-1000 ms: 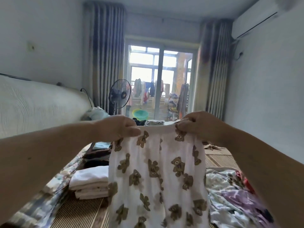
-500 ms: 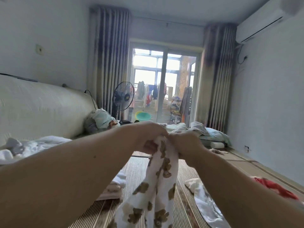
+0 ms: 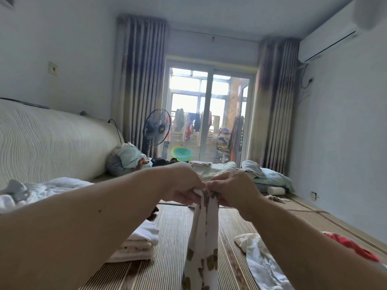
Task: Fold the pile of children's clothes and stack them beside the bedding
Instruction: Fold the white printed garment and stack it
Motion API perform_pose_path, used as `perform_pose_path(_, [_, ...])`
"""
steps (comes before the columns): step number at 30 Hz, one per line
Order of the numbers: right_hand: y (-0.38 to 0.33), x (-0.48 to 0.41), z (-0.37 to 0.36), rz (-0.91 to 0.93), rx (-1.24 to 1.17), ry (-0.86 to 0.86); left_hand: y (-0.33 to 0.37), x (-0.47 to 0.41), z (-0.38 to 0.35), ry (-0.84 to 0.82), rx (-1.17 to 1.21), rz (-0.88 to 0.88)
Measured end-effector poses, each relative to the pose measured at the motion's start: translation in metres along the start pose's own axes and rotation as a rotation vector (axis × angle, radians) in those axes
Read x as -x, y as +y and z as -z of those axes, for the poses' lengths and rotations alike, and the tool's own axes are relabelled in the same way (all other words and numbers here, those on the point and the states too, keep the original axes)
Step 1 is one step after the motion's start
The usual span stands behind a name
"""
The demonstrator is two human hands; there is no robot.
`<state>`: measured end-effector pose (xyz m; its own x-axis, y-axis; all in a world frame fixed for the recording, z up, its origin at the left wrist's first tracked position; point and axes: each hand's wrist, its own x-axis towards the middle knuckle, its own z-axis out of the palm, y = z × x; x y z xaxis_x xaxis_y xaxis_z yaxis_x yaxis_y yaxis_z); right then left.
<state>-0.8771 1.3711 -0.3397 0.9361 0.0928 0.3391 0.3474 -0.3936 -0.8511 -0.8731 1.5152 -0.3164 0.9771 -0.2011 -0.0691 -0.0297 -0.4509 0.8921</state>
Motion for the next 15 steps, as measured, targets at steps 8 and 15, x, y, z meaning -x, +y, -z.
perform_pose_path(8, [0.007,0.002,-0.001,0.027,-0.069,0.122,0.002,0.000,0.001,0.189,-0.295,-0.031])
perform_pose_path(15, [0.010,0.008,-0.006,0.144,0.024,-0.115,0.002,0.001,-0.010,0.074,-0.112,0.002])
